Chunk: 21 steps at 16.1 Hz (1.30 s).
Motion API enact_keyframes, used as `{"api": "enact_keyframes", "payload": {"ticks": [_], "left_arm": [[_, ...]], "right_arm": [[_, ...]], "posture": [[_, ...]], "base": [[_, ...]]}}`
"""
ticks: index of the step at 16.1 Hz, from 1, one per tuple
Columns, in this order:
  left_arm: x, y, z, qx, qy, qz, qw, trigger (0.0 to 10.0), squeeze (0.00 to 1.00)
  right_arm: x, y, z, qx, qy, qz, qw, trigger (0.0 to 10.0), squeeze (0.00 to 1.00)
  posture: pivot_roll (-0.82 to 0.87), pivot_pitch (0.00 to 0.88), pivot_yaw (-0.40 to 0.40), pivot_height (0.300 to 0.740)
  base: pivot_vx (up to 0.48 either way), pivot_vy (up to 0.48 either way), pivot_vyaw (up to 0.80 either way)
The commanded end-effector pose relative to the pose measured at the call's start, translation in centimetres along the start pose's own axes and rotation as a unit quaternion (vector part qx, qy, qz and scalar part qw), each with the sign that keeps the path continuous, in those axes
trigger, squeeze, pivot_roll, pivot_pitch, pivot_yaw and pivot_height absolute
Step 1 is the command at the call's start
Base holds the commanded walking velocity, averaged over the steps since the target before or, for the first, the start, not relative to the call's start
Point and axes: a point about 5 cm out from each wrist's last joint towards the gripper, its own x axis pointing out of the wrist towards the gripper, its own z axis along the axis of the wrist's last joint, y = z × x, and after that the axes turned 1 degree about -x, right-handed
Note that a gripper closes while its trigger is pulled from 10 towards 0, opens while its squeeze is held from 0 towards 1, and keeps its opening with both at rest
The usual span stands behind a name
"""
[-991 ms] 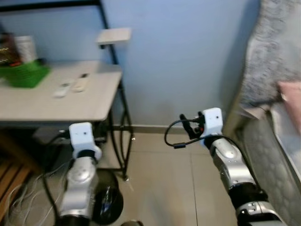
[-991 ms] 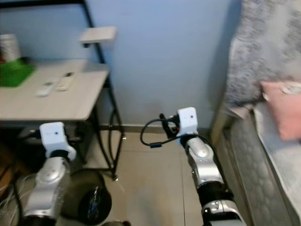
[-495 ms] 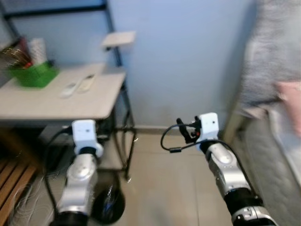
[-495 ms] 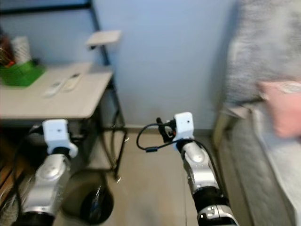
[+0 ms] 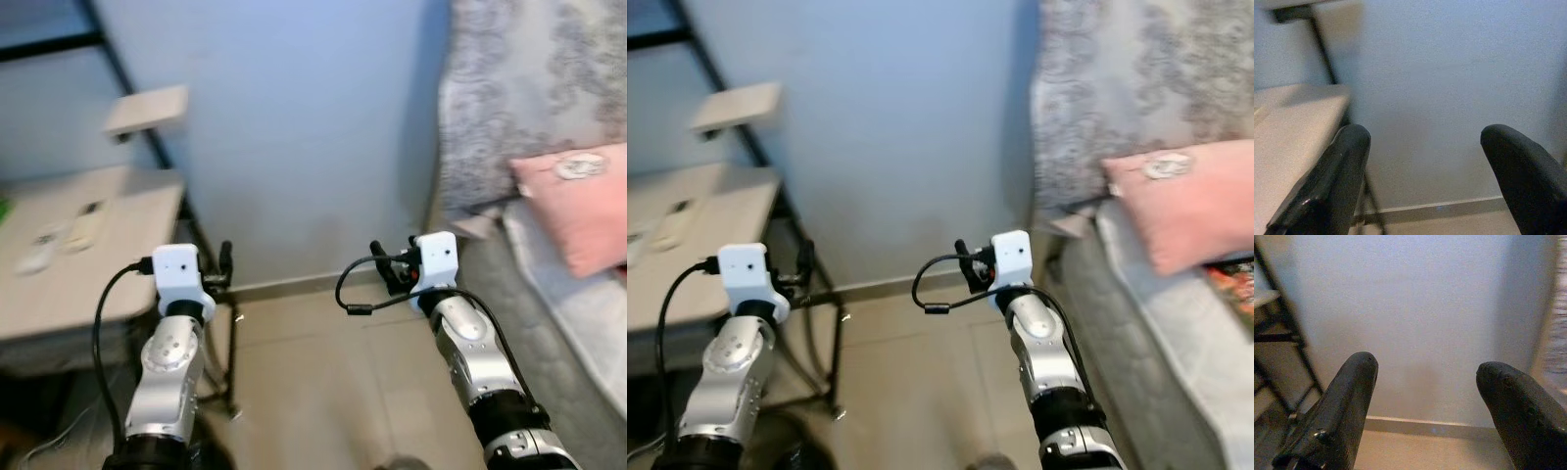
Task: Clean up the room
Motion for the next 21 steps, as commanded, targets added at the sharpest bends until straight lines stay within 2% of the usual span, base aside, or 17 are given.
{"api": "enact_keyframes", "payload": {"ticks": [1,4,7,11,14,17,21], "left_arm": [[-0.2,0.3,-0.1,-0.002,-0.001,0.002,1.0,10.0,0.0],[-0.7,0.2,-0.4,-0.028,-0.006,-0.002,1.0,10.0,0.0],[-1.3,-1.4,-1.4,-0.032,-0.002,-0.01,0.999,10.0,0.0],[-0.9,-2.3,-1.3,-0.025,-0.004,-0.037,0.999,10.0,0.0],[-0.6,-2.0,-1.1,-0.009,-0.004,-0.048,0.999,10.0,0.0],[-0.2,-1.6,-0.7,0.015,-0.003,-0.068,0.998,10.0,0.0],[-0.2,-1.7,0.0,0.023,-0.012,-0.081,0.996,10.0,0.0]], "right_arm": [[0.2,-0.4,0.8,0.0,-0.016,-0.008,1.0,10.0,0.0],[-0.3,-1.5,1.3,-0.008,-0.021,-0.016,1.0,10.0,0.0],[-0.5,-2.7,1.7,-0.022,-0.01,-0.005,1.0,10.0,0.0],[0.2,-2.5,2.2,-0.015,-0.013,-0.007,1.0,10.0,0.0],[0.3,-2.0,2.0,0.001,-0.011,-0.011,1.0,10.0,0.0],[-0.1,-2.3,0.8,0.016,0.006,-0.029,0.999,10.0,0.0],[-0.8,-2.0,-0.5,0.048,0.019,-0.036,0.998,10.0,0.0]], "posture": [[-0.15,0.0,0.111,0.74],[-0.16,0.0,0.084,0.74],[-0.17,0.0,0.017,0.74],[-0.16,0.0,0.016,0.74],[-0.16,0.0,0.026,0.74],[-0.15,0.0,0.049,0.74],[-0.15,0.0,0.062,0.74]], "base": [[0.0,0.0,0.0],[0.0,0.0,0.0],[0.0,0.0,0.0],[0.0,0.0,0.0],[0.0,0.0,0.0],[0.0,0.0,0.0],[0.0,0.0,0.0]]}}
